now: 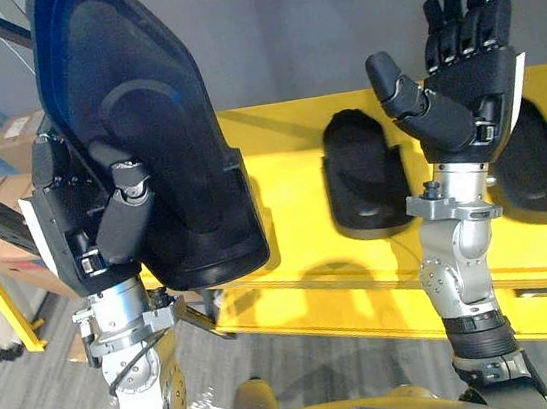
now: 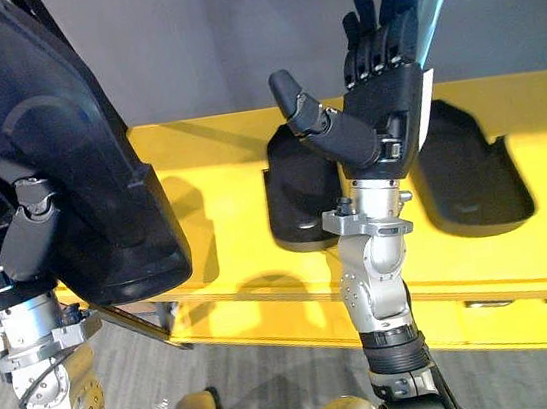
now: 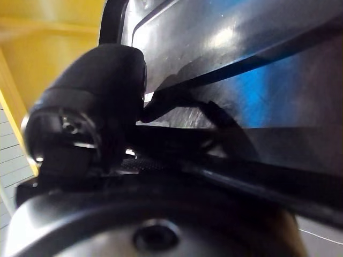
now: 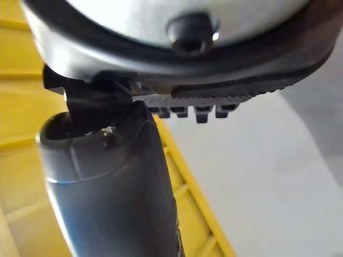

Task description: Walk over and take three plastic housings, then place them on the shelf

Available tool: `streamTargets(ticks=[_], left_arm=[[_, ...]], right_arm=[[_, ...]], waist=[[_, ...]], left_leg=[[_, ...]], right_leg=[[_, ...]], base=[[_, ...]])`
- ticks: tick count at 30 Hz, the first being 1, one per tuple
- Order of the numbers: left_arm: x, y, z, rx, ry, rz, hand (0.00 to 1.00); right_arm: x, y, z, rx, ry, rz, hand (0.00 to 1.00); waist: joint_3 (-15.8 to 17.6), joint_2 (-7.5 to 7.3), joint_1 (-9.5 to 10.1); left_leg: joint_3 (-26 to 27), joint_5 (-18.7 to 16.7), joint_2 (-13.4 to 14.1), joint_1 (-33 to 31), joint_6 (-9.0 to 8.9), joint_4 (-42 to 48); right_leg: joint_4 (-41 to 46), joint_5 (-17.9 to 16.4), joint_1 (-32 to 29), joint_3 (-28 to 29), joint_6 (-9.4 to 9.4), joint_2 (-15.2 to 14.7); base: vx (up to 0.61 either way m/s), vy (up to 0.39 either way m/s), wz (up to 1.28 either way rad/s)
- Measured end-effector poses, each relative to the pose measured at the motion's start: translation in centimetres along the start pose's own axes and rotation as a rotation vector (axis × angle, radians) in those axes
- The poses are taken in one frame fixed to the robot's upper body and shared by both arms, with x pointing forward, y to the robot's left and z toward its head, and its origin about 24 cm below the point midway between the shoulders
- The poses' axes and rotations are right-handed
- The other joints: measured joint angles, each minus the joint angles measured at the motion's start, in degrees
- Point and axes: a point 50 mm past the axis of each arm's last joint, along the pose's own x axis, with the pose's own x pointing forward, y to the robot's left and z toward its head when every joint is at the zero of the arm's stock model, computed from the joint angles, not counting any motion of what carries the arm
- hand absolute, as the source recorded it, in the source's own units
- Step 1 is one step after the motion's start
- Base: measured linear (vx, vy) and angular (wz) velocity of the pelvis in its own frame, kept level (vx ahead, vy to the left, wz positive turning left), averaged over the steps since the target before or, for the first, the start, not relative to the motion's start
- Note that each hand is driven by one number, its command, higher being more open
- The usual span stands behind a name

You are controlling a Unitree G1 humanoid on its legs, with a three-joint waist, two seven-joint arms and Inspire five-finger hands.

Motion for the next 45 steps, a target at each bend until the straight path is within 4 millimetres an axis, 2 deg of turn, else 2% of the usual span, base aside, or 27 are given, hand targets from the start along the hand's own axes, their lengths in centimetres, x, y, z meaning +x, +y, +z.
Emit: streamTargets(ticks=[1,2,3,4,5,6,7,8,9,10,12,16,21,24,28,33,39,41,45], left_arm=[[-0.1,0.1,-0.1,-0.01,0.015,-0.038,0.0],[-0.7,0.3,-0.3,-0.029,0.055,-0.06,0.0],[-0.9,0.4,-0.3,-0.032,0.065,-0.071,0.0],[-0.8,0.3,-0.3,-0.025,0.068,-0.098,0.0],[-0.7,0.4,-0.3,-0.018,0.072,-0.122,0.0],[-0.6,0.4,-0.4,-0.019,0.077,-0.129,0.0],[-0.4,0.5,-0.7,-0.049,0.09,-0.133,0.0],[0.0,0.3,-1.0,-0.085,0.099,-0.136,0.0],[0.2,0.2,-1.1,-0.097,0.098,-0.137,0.0],[0.8,-0.4,-1.4,-0.116,0.095,-0.146,0.0],[1.6,-1.7,-1.9,-0.133,0.107,-0.176,0.0],[1.4,-3.5,-2.5,-0.123,0.157,-0.209,0.0],[1.5,-2.2,-3.4,-0.035,0.228,-0.086,0.0],[1.4,-0.4,-5.4,0.069,0.32,0.032,0.0],[1.4,1.4,-8.1,0.182,0.452,0.196,0.0],[2.4,1.9,-9.9,0.22,0.497,0.289,0.0],[6.3,2.2,-11.7,0.193,0.513,0.234,0.0],[6.9,2.2,-12.1,0.186,0.532,0.192,0.0],[8.1,1.7,-12.9,0.195,0.557,0.111,0.0]], right_arm=[[-0.5,-0.1,-0.4,0.016,0.014,-0.051,1.0],[-1.4,-0.3,-0.8,0.022,0.046,-0.091,1.0],[-1.9,-0.4,-0.9,0.02,0.06,-0.108,1.0],[-2.6,-0.8,-0.9,0.014,0.076,-0.141,1.0],[-3.0,-0.9,-1.0,0.018,0.085,-0.159,1.0],[-3.0,-0.9,-1.1,0.02,0.088,-0.161,1.0],[-3.0,-0.8,-0.9,0.017,0.08,-0.154,1.0],[-2.9,-0.8,-0.4,-0.013,0.054,-0.139,1.0],[-2.8,-0.8,-0.1,-0.025,0.04,-0.129,1.0],[-2.8,-1.0,0.5,-0.045,0.019,-0.112,1.0],[-3.1,-1.7,0.9,-0.085,0.013,-0.107,1.0],[-3.7,-2.8,1.3,-0.159,0.03,-0.12,1.0],[-3.1,-3.8,3.0,-0.233,0.002,-0.069,1.0],[-2.6,-4.2,4.0,-0.249,-0.027,-0.048,1.0],[-2.7,-4.0,3.4,-0.22,0.03,-0.041,1.0],[-2.7,-3.5,2.6,-0.2,0.082,-0.012,1.0],[-1.6,-3.3,2.7,-0.225,0.089,0.065,1.0],[-1.3,-3.0,2.5,-0.213,0.086,0.086,1.0],[-1.0,-2.8,2.3,-0.217,0.104,0.126,1.0]], waist=[[1.14,-1.8,-0.16],[1.23,-1.79,0.01],[1.26,-1.72,0.13],[1.09,-2.03,0.23],[1.25,-1.7,0.07],[1.25,-1.71,-0.24],[1.2,-1.75,-1.07],[1.12,-1.67,-1.66],[1.09,-1.69,-1.99],[0.76,-1.57,-3.0],[0.67,-0.83,-4.14],[-0.11,0.72,-5.08],[-0.43,1.22,-5.68],[-0.43,1.26,-5.93],[-0.08,1.09,-6.5],[1.83,1.65,-6.52],[5.1,2.76,-7.89],[5.82,2.94,-8.86],[6.73,3.05,-9.06]], left_leg=[[1.85,-2.19,-0.75,-0.25,-0.03,2.47],[3.26,-4.62,-0.14,-0.25,0.56,5.19],[3.82,-5.66,0.37,-0.15,1.05,6.24],[5.61,-7.27,1.18,-0.02,2.27,7.75],[7.9,-7.91,2.2,0.32,3.64,7.42],[8.42,-7.79,2.98,0.6,3.8,6.78],[9.31,-6.89,3.31,1.53,3.94,4.4],[9.98,-5.56,2.94,2.31,4.09,2.04],[10.37,-4.88,2.56,2.51,4.0,0.96],[10.22,-3.19,1.69,2.12,4.27,-0.51],[9.89,-1.2,0.76,1.81,4.24,-2.13],[9.8,2.4,1.04,3.81,3.13,-8.1],[10.72,5.5,2.15,6.15,2.17,-14.16],[10.82,6.36,2.0,6.7,2.16,-15.71],[10.62,8.42,1.46,6.71,2.43,-18.3],[10.5,9.67,1.47,6.76,2.38,-18.97],[10.99,10.93,1.66,5.68,2.33,-18.95],[11.4,11.03,1.66,5.69,2.33,-18.95],[12.45,11.08,1.67,5.57,2.3,-18.89]], right_leg=[[-2.61,3.44,1.41,1.18,1.61,-1.23],[-5.27,9.13,1.96,1.34,0.73,-0.28],[-6.34,11.66,2.15,1.48,0.56,0.34],[-8.18,16.27,2.07,0.84,0.14,0.84],[-7.86,16.46,0.71,-0.75,-1.06,2.05],[-6.11,14.51,-0.04,-0.77,-1.17,3.67],[-3.89,9.47,-0.6,-0.69,-1.17,7.27],[-4.26,5.99,-0.53,-1.07,-1.87,10.38],[-5.21,4.85,-0.4,-1.3,-2.7,11.41],[-7.51,5.19,-0.12,-0.37,-3.46,12.03],[-8.61,6.27,-0.11,-0.74,-2.87,11.79],[-9.21,6.54,-0.48,-0.86,-2.72,12.72],[-10.87,7.19,-0.57,-0.47,-3.72,14.56],[-10.64,7.05,-0.81,-0.4,-3.94,14.62],[-9.06,6.76,-2.52,-0.32,-4.31,14.28],[-5.16,5.12,-4.73,1.09,-4.88,14.13],[-0.5,3.25,-8.62,2.7,-5.46,13.97],[0.32,3.32,-9.36,3.4,-5.29,13.95],[1.69,3.22,-10.89,4.64,-5.35,14.0]], base=[[-0.09,0.514,-0.44],[-0.1,0.492,-0.62],[-0.13,0.466,-0.83],[-0.13,0.437,-0.87],[-0.15,0.397,-0.82],[-0.12,0.233,-0.67],[-0.06,0.111,-0.47],[-0.01,0.046,-0.39],[0.0,0.054,-0.15],[-0.01,0.05,0.1],[-0.01,0.036,0.23],[0.03,-0.062,0.06],[0.01,-0.068,-0.08],[-0.01,-0.014,0.01],[-0.03,0.006,0.06],[-0.05,-0.01,0.0],[-0.08,-0.025,-0.06],[-0.05,-0.01,-0.12],[-0.02,-0.008,-0.14]])
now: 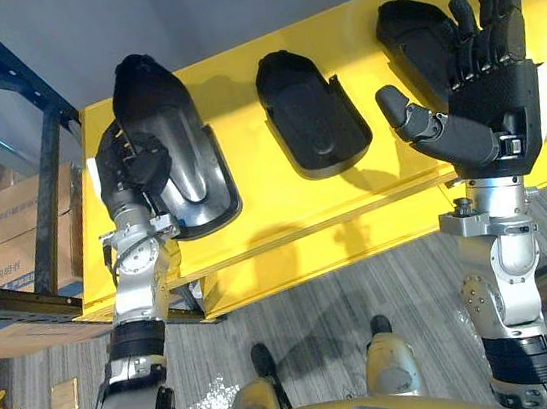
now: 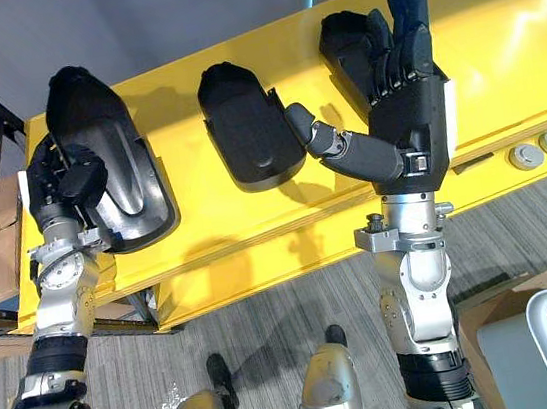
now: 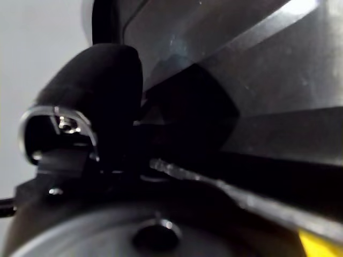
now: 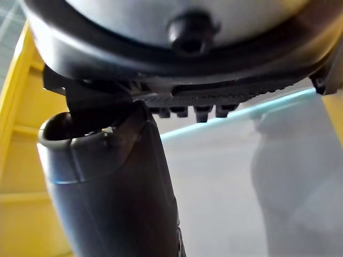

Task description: Walk over and take three plastic housings, then place them on the shelf

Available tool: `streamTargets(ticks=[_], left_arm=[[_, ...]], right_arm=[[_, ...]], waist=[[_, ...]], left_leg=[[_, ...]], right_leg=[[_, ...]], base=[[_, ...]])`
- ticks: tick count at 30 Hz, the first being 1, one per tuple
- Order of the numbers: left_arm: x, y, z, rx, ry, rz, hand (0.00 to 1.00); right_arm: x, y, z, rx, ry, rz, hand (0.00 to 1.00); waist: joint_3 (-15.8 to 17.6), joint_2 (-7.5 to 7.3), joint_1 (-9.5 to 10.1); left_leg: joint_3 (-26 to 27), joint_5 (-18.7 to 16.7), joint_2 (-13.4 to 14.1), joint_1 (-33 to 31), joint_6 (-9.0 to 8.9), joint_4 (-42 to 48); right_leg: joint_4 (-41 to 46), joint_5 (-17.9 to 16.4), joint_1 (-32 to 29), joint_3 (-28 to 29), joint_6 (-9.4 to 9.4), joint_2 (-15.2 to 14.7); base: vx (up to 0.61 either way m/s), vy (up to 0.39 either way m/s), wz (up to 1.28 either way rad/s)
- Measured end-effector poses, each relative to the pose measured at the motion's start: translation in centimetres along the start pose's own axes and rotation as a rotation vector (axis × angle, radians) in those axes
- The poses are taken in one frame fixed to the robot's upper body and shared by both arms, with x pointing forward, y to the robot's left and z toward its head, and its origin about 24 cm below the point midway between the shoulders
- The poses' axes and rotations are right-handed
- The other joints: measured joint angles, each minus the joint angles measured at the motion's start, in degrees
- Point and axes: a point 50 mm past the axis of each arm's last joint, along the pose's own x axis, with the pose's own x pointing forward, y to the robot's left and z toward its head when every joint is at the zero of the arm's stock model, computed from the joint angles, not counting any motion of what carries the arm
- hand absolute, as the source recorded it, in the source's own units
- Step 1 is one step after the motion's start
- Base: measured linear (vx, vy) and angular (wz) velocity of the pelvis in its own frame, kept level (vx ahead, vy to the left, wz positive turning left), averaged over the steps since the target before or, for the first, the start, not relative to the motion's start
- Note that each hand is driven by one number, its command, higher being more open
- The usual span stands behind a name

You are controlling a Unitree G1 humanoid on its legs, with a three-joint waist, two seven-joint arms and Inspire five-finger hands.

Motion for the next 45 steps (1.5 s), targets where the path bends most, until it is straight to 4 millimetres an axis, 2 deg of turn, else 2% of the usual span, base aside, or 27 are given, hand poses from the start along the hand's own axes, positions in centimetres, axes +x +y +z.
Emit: streamTargets(ticks=[3,8,14,17,18,22,26,32,40,45], left_arm=[[1.2,0.5,0.2,0.02,0.027,-0.022,0.0],[2.3,0.6,0.9,-0.008,0.03,0.008,0.0],[2.3,0.9,0.7,0.048,0.041,0.043,0.0],[2.5,1.9,0.8,0.117,0.06,0.059,0.0],[2.6,2.3,0.7,0.129,0.076,0.066,1.0],[2.5,3.6,-0.2,0.186,0.147,0.072,1.0],[2.5,4.5,-0.5,0.23,0.195,0.028,1.0],[2.3,4.6,-1.2,0.277,0.249,-0.028,1.0],[1.8,4.0,-2.3,0.303,0.324,-0.079,1.0],[1.6,4.3,-3.0,0.272,0.365,-0.057,1.0]], right_arm=[[0.9,0.9,-0.1,0.024,-0.005,0.051,1.0],[1.0,1.7,-0.3,0.049,0.002,0.079,1.0],[0.5,2.2,-0.3,0.063,0.012,0.088,1.0],[0.1,2.1,-0.2,0.062,0.021,0.082,1.0],[0.0,2.0,-0.3,0.058,0.025,0.077,1.0],[-0.5,1.3,-0.3,0.038,0.043,0.052,1.0],[-0.5,0.4,0.0,0.01,0.029,0.025,1.0],[-0.7,-0.1,0.0,-0.002,0.037,0.003,1.0],[-1.2,-0.1,-0.5,0.013,0.06,-0.035,1.0],[-1.5,-0.1,-1.1,0.029,0.079,-0.067,1.0]], waist=[[1.71,-0.03,-1.16],[4.11,-0.09,-1.22],[4.33,-0.05,-1.11],[4.34,-0.06,-1.25],[4.34,-0.06,-1.28],[4.22,0.1,-1.43],[3.77,0.58,-1.5],[1.25,1.63,-1.45],[-1.52,1.42,-1.24],[-3.23,1.32,-1.49]], left_leg=[[0.3,0.03,0.0,-0.2,-0.04,0.38],[0.84,0.0,0.21,-1.98,-0.14,2.14],[1.21,-0.75,0.43,-1.98,-0.47,3.22],[1.19,-0.75,0.43,-1.71,-0.48,3.26],[1.15,-0.75,0.43,-1.38,-0.48,3.27],[0.77,-0.95,0.45,0.52,-0.51,2.98],[0.75,-1.25,0.31,1.35,-0.14,2.86],[0.43,-0.9,0.06,2.93,-0.01,0.64],[0.17,-0.04,0.06,5.94,-0.13,-2.64],[0.63,0.33,0.02,6.62,-0.04,-3.78]], right_leg=[[2.04,-0.9,-1.22,0.76,-0.03,-0.1],[7.14,-3.18,-4.75,1.79,-0.45,-0.55],[8.16,-3.87,-4.64,1.94,-0.38,-0.63],[8.25,-3.87,-4.45,1.96,-0.36,-0.62],[8.24,-3.86,-4.13,1.93,-0.36,-0.62],[7.04,-3.85,-1.4,1.14,-0.13,-0.59],[4.07,-3.16,0.73,0.93,1.4,-0.5],[0.31,-1.11,3.28,0.26,1.3,-0.13],[-2.87,-0.4,6.66,-0.82,1.38,0.38],[-4.84,0.62,7.53,-0.73,1.46,0.71]], base=[[-0.05,-0.026,-0.05],[-0.04,-0.052,0.0],[-0.01,-0.013,0.0],[0.0,0.0,0.0],[0.0,0.0,0.0],[-0.01,0.003,0.01],[-0.02,0.019,0.01],[0.05,0.017,0.02],[0.02,0.002,0.03],[0.0,0.009,-0.03]])
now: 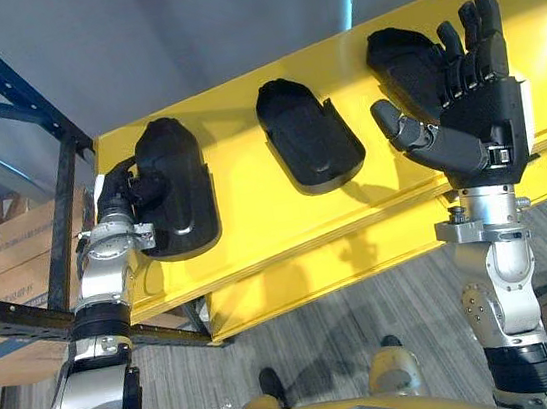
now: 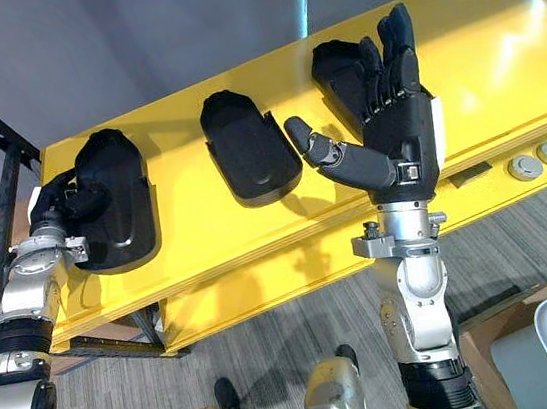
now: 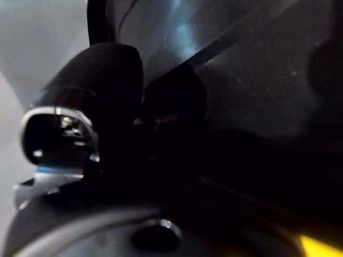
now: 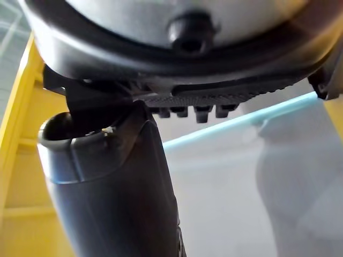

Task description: Walk over and take three plastic housings, then place them on the shelf

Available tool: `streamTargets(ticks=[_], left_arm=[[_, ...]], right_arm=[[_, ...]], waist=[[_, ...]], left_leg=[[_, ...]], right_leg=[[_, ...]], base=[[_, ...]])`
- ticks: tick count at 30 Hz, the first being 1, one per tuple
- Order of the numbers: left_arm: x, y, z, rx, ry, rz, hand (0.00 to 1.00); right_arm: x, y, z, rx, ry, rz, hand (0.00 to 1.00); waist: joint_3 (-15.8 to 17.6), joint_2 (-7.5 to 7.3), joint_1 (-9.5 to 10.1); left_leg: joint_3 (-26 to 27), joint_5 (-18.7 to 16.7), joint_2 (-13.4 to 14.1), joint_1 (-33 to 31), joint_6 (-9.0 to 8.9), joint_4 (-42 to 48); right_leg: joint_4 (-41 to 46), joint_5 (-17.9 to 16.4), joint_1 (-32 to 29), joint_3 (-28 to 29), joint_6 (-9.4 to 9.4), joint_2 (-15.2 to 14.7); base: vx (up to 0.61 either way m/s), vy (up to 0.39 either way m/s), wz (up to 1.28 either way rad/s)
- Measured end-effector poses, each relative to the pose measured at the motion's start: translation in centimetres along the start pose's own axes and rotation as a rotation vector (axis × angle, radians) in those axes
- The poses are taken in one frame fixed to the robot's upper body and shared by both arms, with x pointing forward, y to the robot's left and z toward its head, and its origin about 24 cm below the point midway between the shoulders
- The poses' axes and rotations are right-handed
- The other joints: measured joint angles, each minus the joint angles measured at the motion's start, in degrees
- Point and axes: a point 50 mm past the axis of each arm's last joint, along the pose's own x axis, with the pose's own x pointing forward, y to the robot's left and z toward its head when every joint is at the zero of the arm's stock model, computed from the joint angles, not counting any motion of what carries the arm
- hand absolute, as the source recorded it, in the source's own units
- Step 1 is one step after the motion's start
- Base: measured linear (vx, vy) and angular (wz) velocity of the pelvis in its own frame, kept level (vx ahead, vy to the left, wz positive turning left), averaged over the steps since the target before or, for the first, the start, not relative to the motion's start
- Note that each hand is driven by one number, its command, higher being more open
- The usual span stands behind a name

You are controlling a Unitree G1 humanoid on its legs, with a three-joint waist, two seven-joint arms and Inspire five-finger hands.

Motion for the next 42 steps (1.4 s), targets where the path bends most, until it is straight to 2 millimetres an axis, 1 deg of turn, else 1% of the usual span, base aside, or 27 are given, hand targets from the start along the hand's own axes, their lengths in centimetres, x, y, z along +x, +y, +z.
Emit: streamTargets(ticks=[3,5,6,8,11,17,19,20,21,23,24,25,26,27,29,30,31,32,33,35,36,38,39,40,42], left_arm=[[0.0,-0.2,-0.1,-0.068,0.021,-0.013,1.0],[0.0,-0.7,-0.6,-0.192,0.072,-0.02,1.0],[0.0,-0.8,-0.8,-0.218,0.085,-0.019,1.0],[0.0,-1.1,-1.4,-0.345,0.128,-0.002,1.0],[-0.1,-1.4,-1.7,-0.453,0.158,0.03,1.0],[-0.1,-1.8,-2.0,-0.5,0.144,0.06,1.0],[-0.1,-2.1,-1.4,-0.531,0.096,0.055,1.0],[-0.1,-2.2,-0.9,-0.543,0.072,0.049,1.0],[-0.3,-2.2,0.7,-0.569,0.005,0.028,1.0],[-1.1,-1.8,5.0,-0.622,-0.206,-0.015,1.0],[-1.5,-1.6,6.2,-0.634,-0.268,-0.021,1.0],[-2.4,-1.2,8.4,-0.64,-0.397,-0.025,1.0],[-2.9,-0.9,9.5,-0.641,-0.459,-0.025,1.0],[-4.0,-0.4,11.2,-0.615,-0.573,-0.005,1.0],[-5.8,0.1,13.3,-0.55,-0.73,0.044,1.0],[-6.4,0.3,13.7,-0.527,-0.771,0.059,1.0],[-6.9,0.4,13.8,-0.499,-0.8,0.074,1.0],[-7.4,0.4,13.6,-0.454,-0.817,0.096,1.0],[-7.6,0.4,13.2,-0.431,-0.819,0.108,1.0],[-8.2,-0.1,11.3,-0.387,-0.783,0.127,1.0],[-8.4,-0.3,10.8,-0.389,-0.77,0.125,1.0],[-9.7,-1.2,8.5,-0.4,-0.714,0.088,1.0],[-10.0,-1.4,8.0,-0.398,-0.698,0.075,1.0],[-10.5,-2.0,6.9,-0.391,-0.666,0.042,1.0],[-11.5,-2.7,5.8,-0.355,-0.642,0.006,1.0]], right_arm=[[0.0,0.0,0.0,0.001,-0.002,0.0,1.0],[0.0,0.1,-0.2,0.005,0.006,-0.008,1.0],[-0.1,0.1,-0.2,0.005,0.008,-0.011,1.0],[-0.1,-0.1,-0.5,0.004,0.02,-0.022,1.0],[-0.1,0.1,-0.6,0.008,0.024,-0.026,1.0],[-0.1,0.2,-0.7,0.022,0.019,-0.051,1.0],[-0.2,0.3,-0.9,0.037,0.021,-0.064,1.0],[-0.2,0.3,-0.9,0.039,0.024,-0.065,1.0],[-0.3,0.3,-1.1,0.038,0.031,-0.064,1.0],[-0.4,0.4,-1.6,0.042,0.054,-0.038,1.0],[-0.5,0.6,-1.7,0.044,0.063,-0.027,1.0],[-0.6,0.8,-2.0,0.05,0.084,-0.002,1.0],[-0.7,0.8,-2.1,0.056,0.099,0.01,1.0],[-0.8,1.0,-2.5,0.078,0.133,0.031,1.0],[-0.9,1.6,-3.2,0.098,0.193,0.076,1.0],[-1.1,1.9,-3.6,0.103,0.219,0.101,1.0],[-1.2,2.2,-3.9,0.105,0.247,0.125,1.0],[-1.3,2.5,-4.5,0.105,0.287,0.154,1.0],[-1.4,2.8,-4.9,0.106,0.311,0.171,1.0],[-1.6,3.4,-6.5,0.107,0.394,0.208,1.0],[-1.6,3.6,-6.8,0.109,0.406,0.213,1.0],[-1.0,4.1,-7.2,0.102,0.417,0.221,1.0],[-0.8,4.2,-7.2,0.092,0.415,0.222,1.0],[-0.4,4.4,-7.5,0.076,0.42,0.224,1.0],[0.2,4.8,-8.1,0.081,0.432,0.21,1.0]], waist=[[-0.34,-0.14,0.08],[-1.65,-0.45,0.23],[-2.0,-0.59,0.27],[-2.56,-1.32,0.41],[-3.38,-2.05,0.46],[-4.26,-2.55,0.39],[-4.3,-2.53,0.39],[-4.3,-2.54,0.4],[-4.32,-2.58,0.5],[-4.33,-2.6,0.62],[-4.33,-2.6,0.59],[-4.37,-2.53,0.51],[-4.39,-2.5,0.52],[-4.42,-2.45,0.54],[-4.51,-2.31,0.79],[-4.61,-2.2,1.05],[-4.71,-2.06,1.61],[-4.89,-1.82,2.24],[-4.94,-1.74,2.45],[-5.07,-1.69,3.49],[-5.17,-1.71,3.79],[-5.37,-1.83,5.13],[-5.36,-1.88,5.62],[-5.37,-1.93,6.6],[-5.48,-2.14,7.35]], left_leg=[[0.22,0.29,0.0,0.84,0.06,-0.7],[0.21,0.7,0.01,0.79,0.06,-1.39],[0.2,0.7,0.02,0.8,0.06,-1.38],[0.2,0.7,0.05,1.53,0.06,-1.51],[0.21,0.72,0.05,1.61,0.03,-1.59],[0.21,0.92,0.06,1.68,0.06,-1.84],[0.19,1.01,0.05,1.72,0.07,-1.83],[0.18,1.04,0.05,1.67,0.07,-1.83],[0.15,1.11,0.05,1.55,0.11,-1.83],[0.14,1.12,0.03,1.6,0.12,-1.82],[0.12,1.12,0.03,1.61,0.12,-1.82],[0.08,1.12,0.04,1.62,0.12,-1.83],[0.08,1.12,0.04,1.62,0.12,-1.83],[0.03,1.12,0.04,1.65,0.12,-1.83],[-0.49,1.16,0.06,1.65,0.13,-1.83],[-0.8,1.19,0.1,1.64,0.12,-1.84],[-0.99,1.25,0.12,1.61,0.12,-1.84],[-1.34,1.36,0.13,1.49,0.11,-1.84],[-1.62,1.43,0.12,1.49,0.14,-1.84],[-3.39,1.71,0.15,1.41,0.13,-1.84],[-3.87,1.72,0.15,1.15,0.12,-1.84],[-5.92,2.56,0.1,-0.54,0.18,-1.82],[-6.34,2.71,0.11,-0.73,0.14,-1.82],[-7.3,2.88,0.1,-0.9,0.09,-1.81],[-8.47,3.06,0.07,-0.9,0.04,-1.82]], right_leg=[[-1.1,0.59,0.91,0.03,0.06,0.21],[-1.48,0.65,0.98,-0.07,0.1,0.31],[-1.58,0.65,1.06,-0.06,0.1,0.33],[-1.8,0.64,1.93,-0.09,0.1,0.39],[-1.91,0.51,2.07,-0.1,-0.09,0.4],[-2.1,0.75,2.07,-0.13,0.09,0.48],[-2.22,0.99,2.07,-0.17,0.02,0.49],[-2.32,1.1,2.07,-0.21,0.02,0.5],[-2.65,1.37,2.08,-0.27,-0.03,0.54],[-2.7,1.45,2.13,-0.24,-0.03,0.55],[-2.7,1.45,2.14,-0.23,-0.03,0.56],[-2.7,1.45,2.14,-0.24,-0.03,0.57],[-2.7,1.45,2.19,-0.25,-0.03,0.57],[-2.73,1.44,2.36,-0.35,-0.03,0.57],[-2.84,1.43,2.79,-1.02,-0.02,0.55],[-2.91,1.41,3.05,-1.37,-0.04,0.55],[-2.92,1.39,3.09,-1.54,-0.06,0.55],[-2.93,1.38,3.21,-1.95,-0.06,0.53],[-3.01,1.38,3.44,-2.26,-0.05,0.49],[-3.8,1.37,5.05,-4.27,-0.06,0.43],[-3.86,1.36,5.14,-4.74,-0.07,0.42],[-3.96,1.36,5.13,-6.67,-0.08,0.27],[-3.94,1.36,5.18,-7.2,-0.09,0.27],[-3.96,1.35,5.75,-8.04,-0.11,0.27],[-4.14,1.24,6.73,-9.33,-0.25,0.23]], base=[[0.0,0.009,-0.03],[-0.01,0.001,0.02],[0.0,0.0,0.0],[0.0,0.0,0.0],[0.0,0.0,0.0],[0.0,0.0,0.0],[0.0,0.0,0.0],[0.0,0.0,0.0],[0.0,0.0,0.0],[0.0,0.0,0.0],[0.0,0.0,0.0],[0.0,0.0,0.0],[0.0,0.0,0.0],[0.0,0.0,0.0],[-0.02,-0.01,0.11],[-0.02,-0.011,0.13],[-0.02,-0.011,0.13],[-0.02,-0.009,0.12],[-0.02,-0.017,0.24],[-0.02,-0.02,0.36],[-0.02,-0.015,0.43],[-0.02,-0.011,0.45],[-0.01,-0.013,0.41],[0.0,-0.014,0.29],[-0.01,-0.014,0.33]])
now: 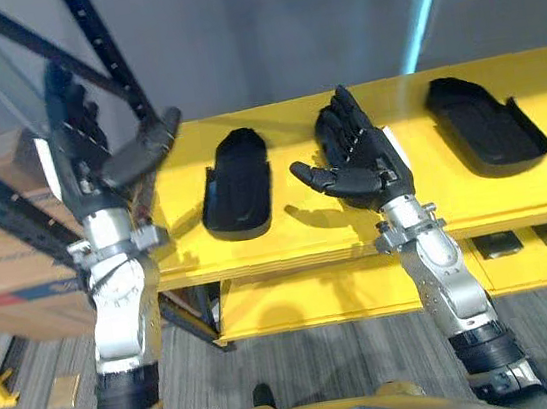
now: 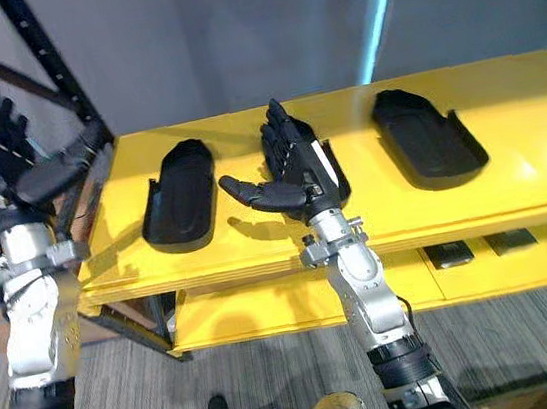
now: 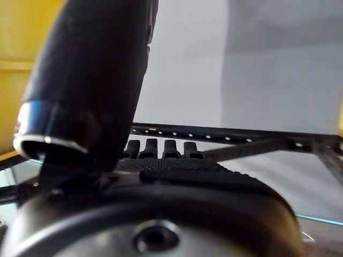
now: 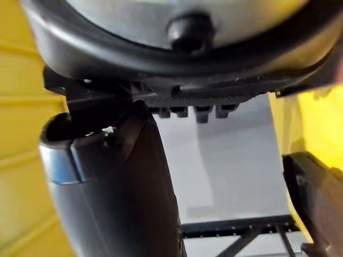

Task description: Walk over and take three plastic housings, then place them on the shelf

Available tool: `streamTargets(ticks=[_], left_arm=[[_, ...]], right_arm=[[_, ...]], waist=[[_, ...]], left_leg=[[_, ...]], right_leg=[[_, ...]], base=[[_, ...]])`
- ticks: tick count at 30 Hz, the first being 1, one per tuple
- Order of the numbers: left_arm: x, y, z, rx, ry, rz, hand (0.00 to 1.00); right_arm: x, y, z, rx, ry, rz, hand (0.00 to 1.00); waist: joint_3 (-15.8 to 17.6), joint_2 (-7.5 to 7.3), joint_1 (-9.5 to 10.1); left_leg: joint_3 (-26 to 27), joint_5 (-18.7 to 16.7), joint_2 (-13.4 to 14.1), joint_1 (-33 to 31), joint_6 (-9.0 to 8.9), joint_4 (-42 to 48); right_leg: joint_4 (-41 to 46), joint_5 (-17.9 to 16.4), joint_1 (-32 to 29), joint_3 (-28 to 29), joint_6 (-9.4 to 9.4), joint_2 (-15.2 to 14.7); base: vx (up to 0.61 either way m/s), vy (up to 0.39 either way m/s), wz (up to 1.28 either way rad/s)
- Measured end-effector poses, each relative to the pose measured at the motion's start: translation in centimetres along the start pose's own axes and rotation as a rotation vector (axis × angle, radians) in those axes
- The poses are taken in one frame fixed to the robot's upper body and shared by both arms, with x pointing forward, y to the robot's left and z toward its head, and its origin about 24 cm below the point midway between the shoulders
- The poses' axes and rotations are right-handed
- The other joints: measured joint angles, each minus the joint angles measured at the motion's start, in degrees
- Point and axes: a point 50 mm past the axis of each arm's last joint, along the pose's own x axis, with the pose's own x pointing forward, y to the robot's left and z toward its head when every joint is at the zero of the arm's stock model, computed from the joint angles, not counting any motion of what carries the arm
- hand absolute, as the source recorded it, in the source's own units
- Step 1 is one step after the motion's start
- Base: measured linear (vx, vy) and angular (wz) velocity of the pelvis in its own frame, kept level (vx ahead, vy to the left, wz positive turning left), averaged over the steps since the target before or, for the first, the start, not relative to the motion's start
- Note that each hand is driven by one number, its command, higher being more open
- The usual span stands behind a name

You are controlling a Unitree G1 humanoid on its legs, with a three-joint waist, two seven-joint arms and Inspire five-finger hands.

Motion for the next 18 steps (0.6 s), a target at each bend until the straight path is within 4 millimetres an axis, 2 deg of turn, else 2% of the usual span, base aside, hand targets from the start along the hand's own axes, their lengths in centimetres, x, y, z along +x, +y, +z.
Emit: streamTargets(ticks=[1,4,7,10,13,15,18], left_arm=[[-0.7,-0.5,0.0,0.031,0.004,-0.045,1.0],[-2.0,-1.7,0.7,0.087,-0.054,-0.192,1.0],[-2.6,-2.8,1.1,0.071,-0.087,-0.299,1.0],[-3.1,-2.9,1.2,0.055,-0.097,-0.346,1.0],[-3.9,-3.2,0.7,0.01,-0.063,-0.381,1.0],[-4.5,-3.4,0.6,-0.06,-0.054,-0.391,1.0],[-4.5,-3.5,0.9,-0.086,-0.083,-0.396,1.0]], right_arm=[[0.4,0.1,-0.2,0.007,0.005,-0.015,1.0],[1.2,0.5,-0.3,0.029,-0.001,-0.051,1.0],[1.8,0.3,-0.4,-0.015,0.006,-0.08,1.0],[2.9,0.4,0.4,-0.025,-0.018,-0.084,1.0],[4.6,0.3,2.0,-0.115,-0.046,-0.092,1.0],[5.3,0.2,2.6,-0.129,-0.055,-0.102,1.0],[5.9,0.2,2.6,-0.143,-0.033,-0.11,1.0]], waist=[[-0.04,-0.08,0.79],[-0.04,-0.13,1.45],[0.0,-0.17,2.41],[0.23,-0.07,2.31],[2.87,-0.04,2.48],[3.35,-0.01,2.53],[5.89,0.03,2.91]], left_leg=[[-0.49,0.13,0.0,-0.13,0.02,0.0],[-2.13,0.57,-0.11,-1.69,0.15,-0.02],[-2.56,0.82,-0.11,-2.01,0.18,-0.02],[-3.16,1.2,0.03,-3.42,0.39,0.07],[-3.5,1.51,0.05,-4.1,0.18,0.66],[-3.79,1.68,0.03,-5.7,0.51,0.91],[-4.12,1.68,-0.01,-5.91,0.54,1.56]], right_leg=[[-0.19,-0.05,0.36,-0.59,-0.06,0.02],[-0.43,-0.24,0.22,-2.14,-0.34,0.02],[-0.21,-0.29,0.13,-2.47,-0.37,0.02],[1.03,-0.67,-1.45,-2.8,-0.67,0.01],[3.09,-1.42,-2.64,-2.74,-0.9,-0.36],[4.33,-1.8,-4.55,-2.77,-1.01,-0.58],[5.65,-2.38,-4.86,-2.83,-1.1,-0.84]], base=[[-0.02,-0.011,0.26],[-0.05,-0.007,0.28],[-0.04,-0.002,0.09],[-0.05,-0.015,0.08],[-0.06,-0.017,0.02],[-0.09,-0.017,0.06],[-0.05,-0.023,0.05]])
